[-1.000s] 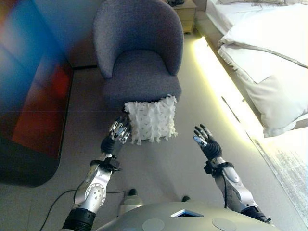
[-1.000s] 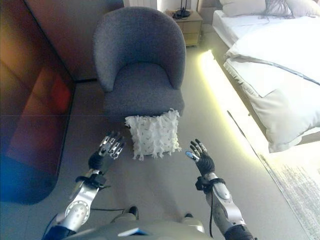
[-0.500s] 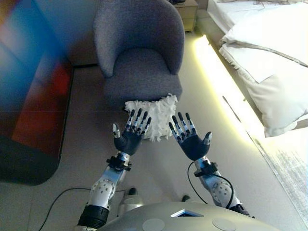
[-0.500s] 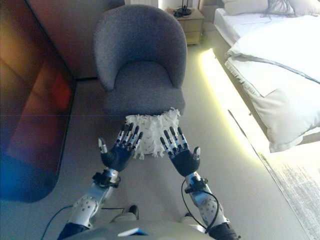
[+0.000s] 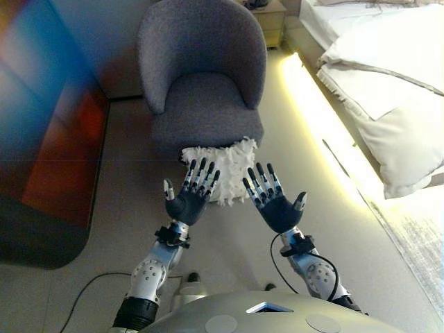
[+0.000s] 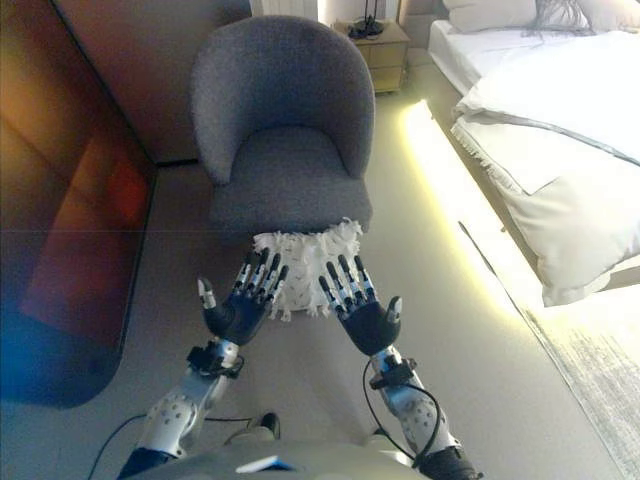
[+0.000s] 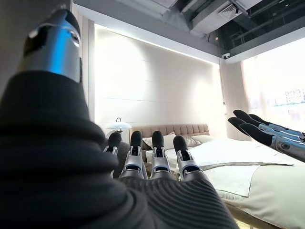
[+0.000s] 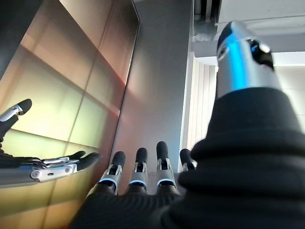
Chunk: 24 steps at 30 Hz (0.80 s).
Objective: Pick up the cushion and take it to the sofa
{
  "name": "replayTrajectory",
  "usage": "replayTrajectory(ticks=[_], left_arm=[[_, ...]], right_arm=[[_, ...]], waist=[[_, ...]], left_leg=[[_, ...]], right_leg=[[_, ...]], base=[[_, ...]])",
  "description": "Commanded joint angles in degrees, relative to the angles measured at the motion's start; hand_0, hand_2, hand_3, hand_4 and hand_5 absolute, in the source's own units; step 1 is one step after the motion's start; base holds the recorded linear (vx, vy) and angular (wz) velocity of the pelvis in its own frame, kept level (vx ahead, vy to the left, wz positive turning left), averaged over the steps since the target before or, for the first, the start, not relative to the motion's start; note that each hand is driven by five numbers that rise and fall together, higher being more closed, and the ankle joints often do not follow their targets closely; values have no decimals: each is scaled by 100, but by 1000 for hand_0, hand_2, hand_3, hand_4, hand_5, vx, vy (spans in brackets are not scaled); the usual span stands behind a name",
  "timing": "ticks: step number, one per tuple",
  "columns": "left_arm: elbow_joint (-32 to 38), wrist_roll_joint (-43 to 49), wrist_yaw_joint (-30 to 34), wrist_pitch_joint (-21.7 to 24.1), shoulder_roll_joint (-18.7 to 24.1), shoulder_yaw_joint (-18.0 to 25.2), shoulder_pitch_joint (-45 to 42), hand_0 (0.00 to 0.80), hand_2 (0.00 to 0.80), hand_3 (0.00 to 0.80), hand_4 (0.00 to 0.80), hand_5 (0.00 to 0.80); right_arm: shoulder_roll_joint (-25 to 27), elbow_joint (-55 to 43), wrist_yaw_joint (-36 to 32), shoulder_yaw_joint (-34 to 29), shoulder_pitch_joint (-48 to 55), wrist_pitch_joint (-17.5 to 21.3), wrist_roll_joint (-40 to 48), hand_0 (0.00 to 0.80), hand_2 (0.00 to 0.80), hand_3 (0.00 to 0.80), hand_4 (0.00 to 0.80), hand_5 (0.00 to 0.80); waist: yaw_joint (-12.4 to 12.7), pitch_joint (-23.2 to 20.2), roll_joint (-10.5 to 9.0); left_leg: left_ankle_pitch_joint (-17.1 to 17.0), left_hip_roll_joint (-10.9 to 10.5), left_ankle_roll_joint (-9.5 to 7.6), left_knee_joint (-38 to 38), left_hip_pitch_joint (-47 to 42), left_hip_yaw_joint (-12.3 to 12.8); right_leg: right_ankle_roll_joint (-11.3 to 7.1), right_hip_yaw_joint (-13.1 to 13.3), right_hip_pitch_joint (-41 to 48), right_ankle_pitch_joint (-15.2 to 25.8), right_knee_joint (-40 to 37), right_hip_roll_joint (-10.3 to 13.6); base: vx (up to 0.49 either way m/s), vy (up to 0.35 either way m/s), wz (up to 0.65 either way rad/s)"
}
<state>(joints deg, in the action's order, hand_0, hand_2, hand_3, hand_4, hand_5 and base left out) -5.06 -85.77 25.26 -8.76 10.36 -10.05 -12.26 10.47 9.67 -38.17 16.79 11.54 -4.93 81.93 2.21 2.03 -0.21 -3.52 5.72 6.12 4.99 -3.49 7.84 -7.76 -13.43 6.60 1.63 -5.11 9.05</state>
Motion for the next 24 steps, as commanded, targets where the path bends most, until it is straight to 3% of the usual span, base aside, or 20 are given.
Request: replayTrajectory(ticks=[1,3,7,10,11,13,17,24], left_arm=[[128,1565,-926,1182,431,-18,242,0,0,0,0,0],[163,2843,-1722,1729,724,-49,329,0,0,0,0,0],[187,4247,-2260,1930,1023,-6,346,0,0,0,0,0],[-497,5652,-3163,2221,1176,-131,576,0,0,0,0,0],[-741,6029,-3398,2241,1288,-151,704,0,0,0,0,0],[-935,5807,-3377,2119,1311,-54,817,0,0,0,0,0],[-1124,5633,-3191,2238,1148,163,685,0,0,0,0,0],[-1014,5393,-2666,2279,1009,349,360,0,0,0,0,0]], right_arm=[[205,-241,1160,62,-146,1078,-1544,0,0,0,0,0],[558,-245,2600,74,-209,1624,-3737,0,0,0,0,0],[1050,-384,3542,64,-259,1735,-4978,0,0,0,0,0],[1228,-113,4579,133,-471,1772,-6526,0,0,0,0,0],[1308,-61,4798,174,-587,1578,-6688,0,0,0,0,0],[1318,5,4855,158,-687,1446,-6439,0,0,0,0,0],[1150,257,5101,-23,-641,1558,-6687,0,0,0,0,0],[842,324,4703,-342,-405,1689,-5988,0,0,0,0,0]], waist=[[-116,47,-146],[-130,61,-165],[-136,59,-206],[-171,74,-212],[-184,69,-212],[-194,82,-211],[-154,130,-212],[-72,267,-280]], left_leg=[[456,-398,-500,1,-163,479],[442,-419,-507,1,-151,424],[435,-430,-534,1,-127,387],[439,-430,-527,1,-156,389],[442,-432,-530,1,-154,383],[441,-438,-533,1,-162,367],[448,-442,-560,1,-193,413],[589,-525,-672,-227,-195,441]], right_leg=[[83,-124,-211,111,11,-146],[75,-111,-222,118,11,-145],[78,-71,-244,132,11,-165],[65,-24,-208,149,11,-178],[62,-16,-204,150,11,-175],[64,4,-193,155,11,-171],[54,13,-178,182,20,-126],[-17,-24,-136,152,175,52]], base=[[0,0,0],[0,0,0],[0,0,0],[24,12,0],[37,42,-1],[43,57,0],[44,69,0],[35,85,0]])
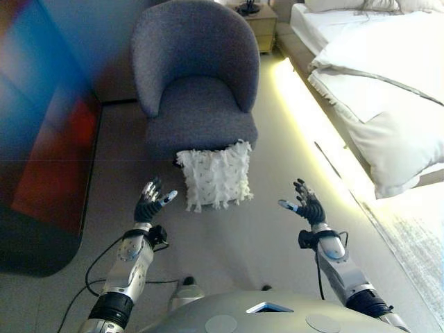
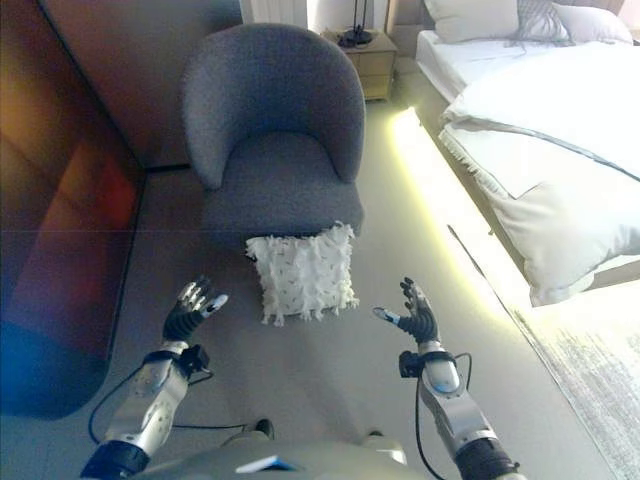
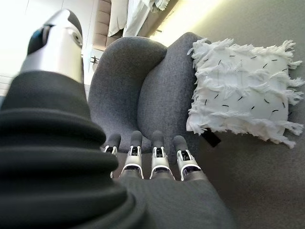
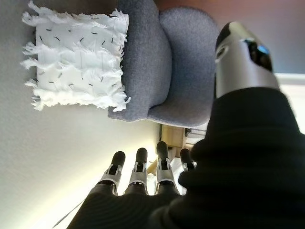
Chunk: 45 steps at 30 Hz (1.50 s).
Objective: Pick up the cushion and take it to the sofa
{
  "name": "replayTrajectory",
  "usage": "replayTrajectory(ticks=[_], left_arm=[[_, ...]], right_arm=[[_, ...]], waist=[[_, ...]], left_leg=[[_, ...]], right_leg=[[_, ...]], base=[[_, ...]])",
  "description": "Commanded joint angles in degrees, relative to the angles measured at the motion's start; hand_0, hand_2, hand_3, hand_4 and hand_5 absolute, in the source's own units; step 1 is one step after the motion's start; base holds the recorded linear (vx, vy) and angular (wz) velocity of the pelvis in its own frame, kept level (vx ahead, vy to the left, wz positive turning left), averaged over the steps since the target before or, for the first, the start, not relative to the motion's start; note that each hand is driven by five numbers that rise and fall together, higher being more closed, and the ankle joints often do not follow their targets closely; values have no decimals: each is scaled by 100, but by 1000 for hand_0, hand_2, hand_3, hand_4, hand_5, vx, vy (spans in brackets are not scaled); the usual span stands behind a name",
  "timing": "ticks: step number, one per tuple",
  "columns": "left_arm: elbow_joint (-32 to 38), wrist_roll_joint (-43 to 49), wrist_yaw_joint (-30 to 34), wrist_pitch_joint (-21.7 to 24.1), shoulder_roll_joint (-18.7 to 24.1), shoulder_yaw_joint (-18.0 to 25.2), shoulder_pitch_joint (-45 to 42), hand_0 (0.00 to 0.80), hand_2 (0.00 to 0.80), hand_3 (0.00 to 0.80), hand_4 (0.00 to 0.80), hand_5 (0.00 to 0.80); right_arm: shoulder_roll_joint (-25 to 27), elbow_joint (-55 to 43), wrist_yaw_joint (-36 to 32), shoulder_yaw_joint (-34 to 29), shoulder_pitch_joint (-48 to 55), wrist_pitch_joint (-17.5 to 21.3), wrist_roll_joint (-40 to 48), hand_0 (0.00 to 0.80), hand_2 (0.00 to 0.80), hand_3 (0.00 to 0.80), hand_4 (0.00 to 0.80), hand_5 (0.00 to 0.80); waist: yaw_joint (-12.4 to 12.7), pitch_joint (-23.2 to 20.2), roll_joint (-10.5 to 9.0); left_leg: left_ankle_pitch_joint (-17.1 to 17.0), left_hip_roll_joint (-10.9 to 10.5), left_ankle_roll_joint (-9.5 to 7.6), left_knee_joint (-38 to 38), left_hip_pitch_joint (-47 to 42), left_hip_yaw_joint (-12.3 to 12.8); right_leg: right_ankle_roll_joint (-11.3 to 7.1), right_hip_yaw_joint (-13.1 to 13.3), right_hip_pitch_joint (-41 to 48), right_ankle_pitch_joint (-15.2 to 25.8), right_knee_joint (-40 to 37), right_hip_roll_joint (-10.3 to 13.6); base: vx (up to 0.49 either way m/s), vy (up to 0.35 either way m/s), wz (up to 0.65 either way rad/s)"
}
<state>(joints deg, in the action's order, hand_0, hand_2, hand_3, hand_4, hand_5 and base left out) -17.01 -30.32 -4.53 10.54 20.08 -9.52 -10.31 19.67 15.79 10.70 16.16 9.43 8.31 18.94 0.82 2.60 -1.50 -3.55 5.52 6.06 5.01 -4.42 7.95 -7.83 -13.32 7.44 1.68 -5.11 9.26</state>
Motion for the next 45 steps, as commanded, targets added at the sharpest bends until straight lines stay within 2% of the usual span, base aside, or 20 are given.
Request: replayTrajectory(ticks=[1,5,7,9,11,13,14,17,20,22,26,31,34,37,38,39,40,42,43,45], left_arm=[[230,-169,319,319,34,311,134,0,0,0,0,0],[255,-429,526,233,32,450,29,0,0,0,0,0],[290,-421,741,217,63,492,-3,0,0,0,0,0],[386,-424,907,188,161,472,40,0,0,0,0,0],[438,-526,863,115,242,393,122,0,0,0,0,0],[371,-629,867,7,281,371,232,0,0,0,0,0],[372,-642,894,-16,304,381,236,0,0,0,0,0],[501,-713,912,-50,358,363,129,0,0,0,0,0],[573,-749,849,-9,369,236,85,0,0,0,0,0],[542,-743,899,27,406,130,134,0,0,0,0,0],[451,-696,996,-26,431,97,150,0,0,0,0,0],[704,-491,946,26,413,217,-145,0,0,0,0,0],[819,-754,715,9,359,330,-320,0,0,0,0,0],[764,-893,684,-51,267,456,-372,0,0,0,0,0],[765,-863,718,-34,245,466,-370,0,0,0,0,0],[773,-857,760,-20,232,474,-365,0,0,0,0,0],[773,-847,770,2,180,445,-333,0,0,0,0,0],[790,-807,760,14,135,396,-276,0,0,0,0,0],[791,-806,750,27,125,360,-251,0,0,0,0,0],[803,-810,765,139,131,289,-257,0,0,0,0,0]], right_arm=[[-91,-295,-229,-307,-168,368,393,0,0,0,0,0],[-166,-239,-427,-442,-117,344,652,0,0,0,0,0],[-222,-241,-471,-490,-113,340,743,0,0,0,0,0],[-298,-246,-467,-504,-108,403,793,0,0,0,0,0],[-332,-301,-367,-436,-40,481,802,0,0,0,0,0],[-301,-399,-402,-407,133,510,895,0,0,0,0,0],[-275,-464,-494,-419,275,512,923,0,0,0,0,0],[-216,-578,-682,-502,612,460,955,0,0,0,0,0],[-179,-498,-769,-523,650,549,1078,0,0,0,0,0],[-108,-406,-727,-539,566,597,1217,0,0,0,0,0],[-15,-342,-778,-639,592,445,1388,0,0,0,0,0],[-70,-300,-941,-774,932,381,1334,0,0,0,0,0],[-66,-350,-1010,-724,1040,305,1362,0,0,0,0,0],[91,-527,-1124,-607,1048,188,1428,0,0,0,0,0],[146,-540,-1160,-605,1035,203,1474,0,0,0,0,0],[199,-527,-1195,-618,1010,239,1474,0,0,0,0,0],[291,-469,-1222,-624,945,311,1477,0,0,0,0,0],[382,-414,-1202,-633,859,390,1534,0,0,0,0,0],[393,-396,-1195,-636,839,416,1543,0,0,0,0,0],[390,-369,-1253,-659,825,469,1576,0,0,0,0,0]], waist=[[71,215,-166],[93,218,-196],[106,213,-173],[81,283,-146],[7,383,-11],[-118,510,98],[-182,527,108],[-336,472,62],[-453,444,-106],[-549,439,-136],[-664,375,-143],[-700,192,-195],[-734,112,-159],[-812,41,-95],[-814,39,-89],[-794,31,-144],[-754,75,-191],[-696,122,-269],[-669,172,-268],[-580,252,-296]], left_leg=[[640,-525,-685,-313,-84,435],[798,-635,-785,-581,-22,421],[859,-671,-890,-677,33,442],[944,-768,-1102,-825,138,382],[984,-793,-1262,-878,199,259],[1015,-822,-1281,-904,126,150],[1035,-835,-1247,-899,52,144],[1113,-898,-1168,-842,-158,132],[1344,-1036,-1098,-927,-255,-32],[1446,-1064,-1056,-934,-303,-184],[1600,-1039,-1047,-854,-653,-350],[2003,-938,-1035,-965,-1093,-397],[1756,-645,-848,-1329,-1184,-308],[626,-98,-493,-2186,-1148,-279],[325,26,-410,-2662,-975,-278],[107,49,-378,-3087,-751,-267],[52,84,-375,-3811,-327,-253],[8,170,-415,-4297,218,-192],[81,206,-461,-4353,411,-202],[176,92,-596,-4041,756,-239]], right_leg=[[-25,-24,-223,152,184,58],[-84,49,-243,179,306,220],[-53,118,-301,155,712,408],[-53,275,-698,431,1768,660],[32,606,-1417,769,3152,824],[57,847,-1945,1053,4032,791],[26,884,-2053,1163,4061,781],[-51,820,-2062,1260,3180,709],[-242,792,-2076,1361,1461,598],[-299,936,-2142,1276,550,405],[-296,967,-2223,1406,145,297],[-318,828,-2235,1460,293,466],[-206,935,-2245,1236,742,277],[66,1121,-2180,818,1199,-108],[189,1125,-2030,664,1171,-245],[294,1152,-1903,565,1129,-298],[440,1146,-1700,451,1090,-354],[596,1120,-1509,309,1088,-363],[622,1113,-1423,246,1116,-380],[634,1109,-1218,73,1173,-380]], base=[[48,95,1],[60,118,0],[51,162,-1],[-5,178,0],[-14,233,10],[74,206,34],[171,103,55],[248,-23,29],[289,-156,9],[336,-141,5],[425,-142,48],[531,-210,44],[478,-265,17],[482,-330,-12],[398,-330,-8],[360,-328,0],[317,-305,-4],[224,-210,-19],[162,-116,-17],[207,-71,-5]])
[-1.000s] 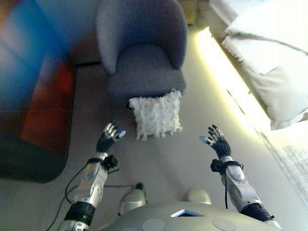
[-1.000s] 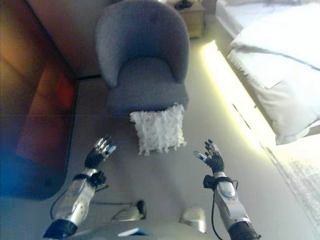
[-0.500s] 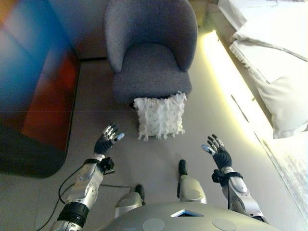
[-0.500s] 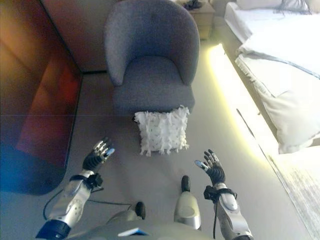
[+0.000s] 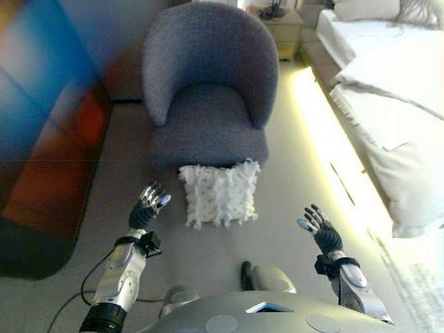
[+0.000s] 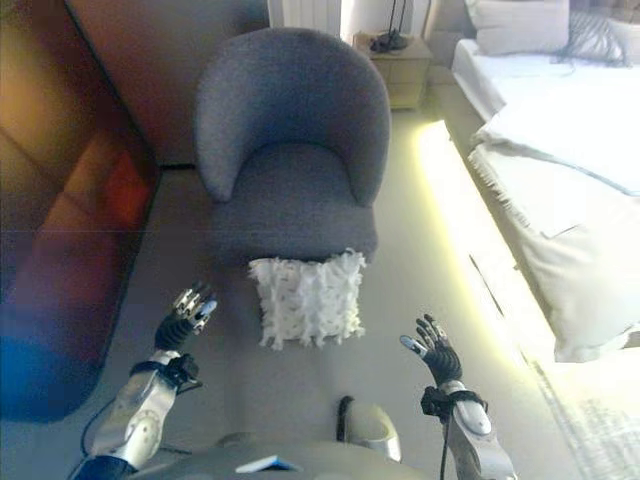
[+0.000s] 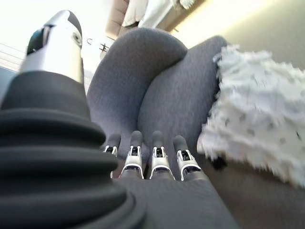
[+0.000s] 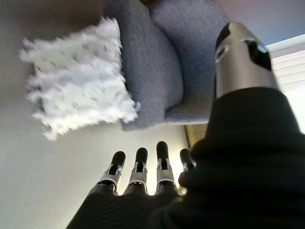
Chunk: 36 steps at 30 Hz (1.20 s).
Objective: Pick up the cushion and take it to the sofa
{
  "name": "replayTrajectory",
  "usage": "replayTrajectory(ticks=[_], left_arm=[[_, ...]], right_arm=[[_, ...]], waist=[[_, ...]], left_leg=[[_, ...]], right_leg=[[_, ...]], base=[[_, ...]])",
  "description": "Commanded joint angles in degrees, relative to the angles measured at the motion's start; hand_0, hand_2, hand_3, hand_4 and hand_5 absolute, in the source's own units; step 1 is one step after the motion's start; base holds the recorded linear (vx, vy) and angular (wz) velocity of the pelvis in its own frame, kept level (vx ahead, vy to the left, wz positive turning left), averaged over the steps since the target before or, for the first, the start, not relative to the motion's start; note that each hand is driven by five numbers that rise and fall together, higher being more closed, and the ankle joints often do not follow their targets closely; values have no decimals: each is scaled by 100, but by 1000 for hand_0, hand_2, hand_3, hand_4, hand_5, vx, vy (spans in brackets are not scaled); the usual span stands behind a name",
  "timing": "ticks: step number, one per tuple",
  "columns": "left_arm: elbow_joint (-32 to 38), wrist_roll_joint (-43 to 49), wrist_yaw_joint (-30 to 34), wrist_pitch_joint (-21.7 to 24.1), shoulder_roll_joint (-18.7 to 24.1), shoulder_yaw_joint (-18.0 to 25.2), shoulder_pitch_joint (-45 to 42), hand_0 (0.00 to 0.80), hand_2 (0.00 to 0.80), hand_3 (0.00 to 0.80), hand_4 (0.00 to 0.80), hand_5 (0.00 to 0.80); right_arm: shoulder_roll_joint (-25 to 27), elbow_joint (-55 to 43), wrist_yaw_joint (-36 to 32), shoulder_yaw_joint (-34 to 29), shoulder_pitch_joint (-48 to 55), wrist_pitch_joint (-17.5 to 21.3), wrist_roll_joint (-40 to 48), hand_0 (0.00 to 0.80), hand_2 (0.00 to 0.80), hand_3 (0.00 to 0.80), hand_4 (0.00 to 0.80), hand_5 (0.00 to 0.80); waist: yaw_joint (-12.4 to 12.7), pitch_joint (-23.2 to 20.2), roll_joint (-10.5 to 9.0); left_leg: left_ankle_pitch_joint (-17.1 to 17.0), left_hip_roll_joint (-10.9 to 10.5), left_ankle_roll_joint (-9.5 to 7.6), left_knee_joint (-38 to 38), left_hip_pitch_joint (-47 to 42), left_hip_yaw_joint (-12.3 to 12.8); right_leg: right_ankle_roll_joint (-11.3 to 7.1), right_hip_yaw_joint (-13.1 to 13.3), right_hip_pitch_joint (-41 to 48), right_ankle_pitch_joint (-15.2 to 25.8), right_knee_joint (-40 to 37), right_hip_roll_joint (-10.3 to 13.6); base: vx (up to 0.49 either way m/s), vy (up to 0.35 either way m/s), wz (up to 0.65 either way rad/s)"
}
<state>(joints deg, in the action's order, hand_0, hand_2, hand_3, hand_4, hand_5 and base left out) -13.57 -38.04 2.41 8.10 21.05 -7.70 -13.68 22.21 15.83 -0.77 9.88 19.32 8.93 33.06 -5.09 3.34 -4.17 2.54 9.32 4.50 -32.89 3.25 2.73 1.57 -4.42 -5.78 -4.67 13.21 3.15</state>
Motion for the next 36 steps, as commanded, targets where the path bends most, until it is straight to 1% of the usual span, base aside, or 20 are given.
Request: replayTrajectory(ticks=[1,2,3,5,6,8,11,15,17,20,23,24,25,27,29,30,31,32,34,36], left_arm=[[475,-24,59,443,45,110,34,0,0,0,0,0],[512,-62,43,472,64,135,-21,0,0,0,0,0],[574,-151,26,514,82,188,-94,0,0,0,0,0],[620,-149,35,597,82,250,-193,0,0,0,0,0],[631,-139,6,611,85,285,-243,0,0,0,0,0],[588,-176,8,622,87,353,-298,0,0,0,0,0],[499,-176,41,600,75,541,-412,0,0,0,0,0],[362,-274,0,548,95,776,-349,0,0,0,0,0],[280,-367,-28,557,100,844,-299,0,0,0,0,0],[235,-451,-8,615,125,886,-221,0,0,0,0,0],[187,-360,39,787,211,774,-87,0,0,0,0,0],[203,-298,14,774,237,728,-57,0,0,0,0,0],[244,-289,37,769,279,723,-26,0,0,0,0,0],[394,-249,89,741,286,742,-48,0,0,0,0,0],[367,-145,90,759,274,738,-54,0,0,0,0,0],[353,-123,75,717,266,745,-41,0,0,0,0,0],[346,-98,42,664,275,749,-27,0,0,0,0,0],[332,-89,46,609,303,762,23,0,0,0,0,0],[345,-33,47,533,321,785,48,0,0,0,0,0],[413,-44,18,474,361,814,22,0,0,0,0,0]], right_arm=[[137,-402,-120,-33,-152,363,171,0,0,0,0,0],[137,-463,-129,-40,-130,286,158,0,0,0,0,0],[135,-521,-176,-50,-80,213,137,0,0,0,0,0],[122,-534,-285,-78,14,184,128,0,0,0,0,0],[108,-529,-286,-60,68,193,95,0,0,0,0,0],[115,-533,-268,-27,108,206,83,0,0,0,0,0],[76,-519,-284,-56,204,198,85,0,0,0,0,0],[22,-568,-331,-110,290,81,-26,0,0,0,0,0],[28,-623,-297,-95,301,24,-76,0,0,0,0,0],[51,-697,-267,-59,288,11,-59,0,0,0,0,0],[3,-627,-171,-13,254,54,20,0,0,0,0,0],[-28,-594,-142,-19,224,16,138,0,0,0,0,0],[-68,-608,-222,-45,193,-40,325,0,0,0,0,0],[-168,-613,-276,27,142,43,267,0,0,0,0,0],[-241,-554,-169,99,77,131,179,0,0,0,0,0],[-267,-578,-82,132,48,120,237,0,0,0,0,0],[-285,-633,-16,181,64,106,234,0,0,0,0,0],[-294,-646,54,229,74,136,176,0,0,0,0,0],[-318,-601,83,274,99,204,171,0,0,0,0,0],[-329,-549,13,243,143,269,213,0,0,0,0,0]], waist=[[58,224,3],[102,238,9],[159,267,58],[279,322,141],[383,332,176],[506,359,215],[652,286,257],[677,170,308],[687,140,317],[712,135,318],[750,138,272],[775,139,228],[795,132,156],[891,90,76],[954,61,101],[956,54,153],[929,62,139],[918,54,215],[897,50,240],[895,63,247]], left_leg=[[-470,-313,-448,108,-35,279],[-568,-357,-450,471,-31,294],[-782,-331,-387,959,28,291],[-1092,-291,-248,1810,143,163],[-1184,-282,-175,2268,217,73],[-1312,-256,-81,2818,252,-19],[-1346,-282,-8,3491,310,-84],[-1200,-342,14,3746,415,-123],[-1148,-378,-2,3752,465,-161],[-1127,-416,-36,3683,572,-94],[-1043,-520,-149,3464,708,9],[-972,-610,-233,3332,734,-49],[-864,-699,-356,3176,753,-14],[-642,-840,-590,3028,716,88],[-520,-973,-758,3020,584,96],[-445,-1034,-837,3003,488,34],[-309,-1172,-883,2981,317,-38],[-285,-1194,-976,2915,288,-10],[-216,-1252,-1009,2873,183,18],[-164,-1279,-999,2856,59,83]], right_leg=[[-319,196,200,598,-607,193],[-331,160,261,511,-567,186],[-344,95,327,384,-488,140],[-371,31,532,204,-444,75],[-407,-67,687,106,-447,87],[-442,-163,960,-15,-490,111],[-497,-77,1479,-167,-713,158],[-499,137,1757,-324,-846,167],[-503,163,1809,-396,-829,182],[-533,144,1821,-527,-706,220],[-635,-2,1752,-611,-435,361],[-704,-45,1704,-487,-294,445],[-822,-128,1641,-263,-53,577],[-948,-300,1498,227,652,929],[-950,-314,1199,648,1581,1236],[-896,-255,978,779,2054,1331],[-870,-169,765,751,2467,1442],[-752,-134,505,806,2770,1414],[-703,-144,308,829,2749,1384],[-687,-282,185,821,2260,1406]], base=[[227,-21,-5],[236,5,-11],[221,27,-2],[252,41,-6],[310,35,-4],[290,33,-8],[328,62,-23],[293,103,-50],[337,143,-50],[300,155,-20],[332,207,-6],[359,218,-2],[284,174,3],[271,185,-2],[292,242,-33],[375,269,-43],[330,256,-23],[261,185,0],[187,84,11],[201,-28,-7]])
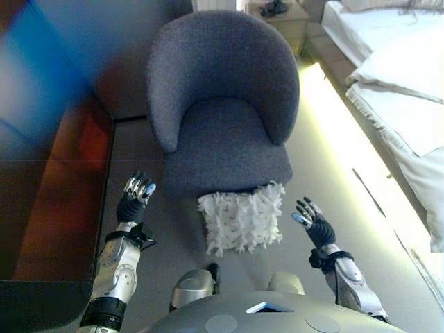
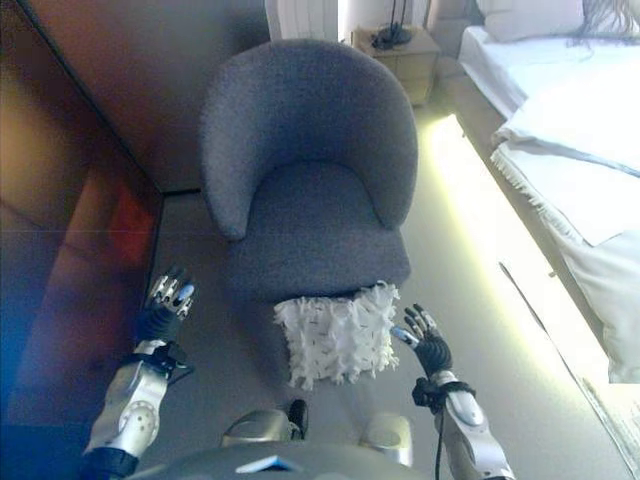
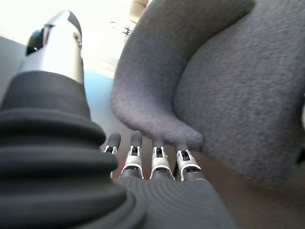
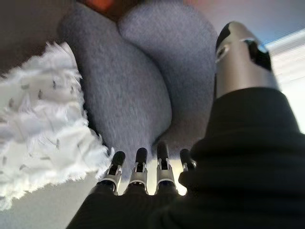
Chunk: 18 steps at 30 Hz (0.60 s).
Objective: Pick up the cushion and take it to the sofa
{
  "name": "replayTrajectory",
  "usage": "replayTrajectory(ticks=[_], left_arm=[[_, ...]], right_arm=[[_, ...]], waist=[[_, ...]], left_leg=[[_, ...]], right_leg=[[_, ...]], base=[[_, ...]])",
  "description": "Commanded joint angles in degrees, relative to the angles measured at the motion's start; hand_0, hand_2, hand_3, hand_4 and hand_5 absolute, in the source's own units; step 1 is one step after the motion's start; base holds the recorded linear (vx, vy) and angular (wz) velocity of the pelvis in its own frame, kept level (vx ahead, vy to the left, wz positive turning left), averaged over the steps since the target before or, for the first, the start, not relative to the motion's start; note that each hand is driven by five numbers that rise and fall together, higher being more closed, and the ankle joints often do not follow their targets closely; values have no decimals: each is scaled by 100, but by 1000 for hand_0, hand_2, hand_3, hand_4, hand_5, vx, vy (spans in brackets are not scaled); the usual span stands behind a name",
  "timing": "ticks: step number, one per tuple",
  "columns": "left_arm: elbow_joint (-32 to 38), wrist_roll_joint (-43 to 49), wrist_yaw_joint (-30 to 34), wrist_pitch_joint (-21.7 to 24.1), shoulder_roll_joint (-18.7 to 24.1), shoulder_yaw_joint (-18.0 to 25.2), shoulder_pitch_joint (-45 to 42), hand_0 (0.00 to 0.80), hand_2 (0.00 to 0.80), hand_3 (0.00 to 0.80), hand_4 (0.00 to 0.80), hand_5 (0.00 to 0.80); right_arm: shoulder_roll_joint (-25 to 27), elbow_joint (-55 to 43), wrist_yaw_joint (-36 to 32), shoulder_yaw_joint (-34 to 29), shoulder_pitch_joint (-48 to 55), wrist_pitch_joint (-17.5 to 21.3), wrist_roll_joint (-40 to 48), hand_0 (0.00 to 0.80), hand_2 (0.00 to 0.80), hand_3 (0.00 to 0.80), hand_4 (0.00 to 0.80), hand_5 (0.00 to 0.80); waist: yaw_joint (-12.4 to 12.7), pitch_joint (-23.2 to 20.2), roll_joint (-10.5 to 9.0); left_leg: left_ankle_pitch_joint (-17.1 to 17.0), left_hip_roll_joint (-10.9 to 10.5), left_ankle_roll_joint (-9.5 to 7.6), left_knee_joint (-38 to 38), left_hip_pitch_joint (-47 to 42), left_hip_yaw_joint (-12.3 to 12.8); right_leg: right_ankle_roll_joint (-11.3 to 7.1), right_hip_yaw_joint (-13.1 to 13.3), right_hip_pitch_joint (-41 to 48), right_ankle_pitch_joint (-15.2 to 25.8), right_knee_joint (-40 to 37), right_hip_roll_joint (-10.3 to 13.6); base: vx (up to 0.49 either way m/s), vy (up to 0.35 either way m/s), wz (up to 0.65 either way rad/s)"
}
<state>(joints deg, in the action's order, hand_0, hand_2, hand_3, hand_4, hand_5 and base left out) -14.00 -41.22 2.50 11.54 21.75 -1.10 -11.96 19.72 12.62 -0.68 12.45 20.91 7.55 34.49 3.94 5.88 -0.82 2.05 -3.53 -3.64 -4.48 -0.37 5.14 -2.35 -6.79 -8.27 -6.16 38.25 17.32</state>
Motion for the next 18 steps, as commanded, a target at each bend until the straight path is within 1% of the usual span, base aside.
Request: replayTrajectory(ticks=[1,4,5,6,7,9,11,14,16,18], left_arm=[[461,264,-13,135,303,156,-147,0,0,0,0,0],[553,207,-126,164,363,129,-140,0,0,0,0,0],[597,210,-170,188,363,110,-159,0,0,0,0,0],[651,220,-215,212,367,90,-196,0,0,0,0,0],[703,225,-293,228,357,71,-226,0,0,0,0,0],[752,200,-293,218,322,114,-291,0,0,0,0,0],[682,182,-235,204,305,187,-333,0,0,0,0,0],[545,116,-177,212,281,245,-347,0,0,0,0,0],[550,130,-171,239,266,240,-329,0,0,0,0,0],[562,130,-222,263,246,192,-270,0,0,0,0,0]], right_arm=[[-100,-173,-38,-35,-11,459,72,0,0,0,0,0],[-102,-65,-153,-82,-84,535,158,0,0,0,0,0],[-106,-52,-161,-83,-110,532,170,0,0,0,0,0],[-106,-47,-168,-95,-132,510,178,0,0,0,0,0],[-97,-57,-148,-77,-171,468,164,0,0,0,0,0],[-77,-94,-105,-39,-222,396,157,0,0,0,0,0],[-82,-85,-133,-60,-190,340,128,0,0,0,0,0],[-85,-38,-271,-156,-78,247,73,0,0,0,0,0],[-61,-4,-375,-204,-1,266,78,0,0,0,0,0],[-36,68,-462,-248,3,239,150,0,0,0,0,0]], waist=[[-15,-167,-87],[-44,-28,-105],[-63,-12,-161],[-70,8,-198],[-82,25,-253],[-119,47,-310],[-195,29,-357],[-333,-33,-390],[-397,-102,-406],[-460,-183,-414]], left_leg=[[-80,12,-158,-1,360,-132],[95,63,-50,-99,241,-182],[195,34,-24,-153,218,-184],[293,20,-9,-181,182,-202],[398,-13,12,-205,124,-205],[566,-28,37,-198,-21,-249],[706,-36,50,-181,-201,-288],[870,1,66,-103,-577,-364],[970,62,97,-73,-774,-443],[1055,168,141,-96,-915,-490]], right_leg=[[-304,-109,357,961,-628,-6],[-396,-160,148,1111,-1886,18],[-490,-145,97,1309,-2468,43],[-578,-128,63,1400,-2823,57],[-686,-152,-15,1613,-3231,86],[-808,-100,-165,1859,-3689,78],[-893,-4,-271,2057,-4065,18],[-926,75,-367,2175,-4200,-82],[-914,130,-366,2106,-4095,-140],[-914,192,-265,1978,-4035,-207]], base=[[165,-102,-19],[164,-161,-25],[180,-170,-28],[219,-168,-27],[236,-140,-19],[277,-119,-2],[371,-111,2],[440,-116,23],[414,-158,28],[440,-222,41]])
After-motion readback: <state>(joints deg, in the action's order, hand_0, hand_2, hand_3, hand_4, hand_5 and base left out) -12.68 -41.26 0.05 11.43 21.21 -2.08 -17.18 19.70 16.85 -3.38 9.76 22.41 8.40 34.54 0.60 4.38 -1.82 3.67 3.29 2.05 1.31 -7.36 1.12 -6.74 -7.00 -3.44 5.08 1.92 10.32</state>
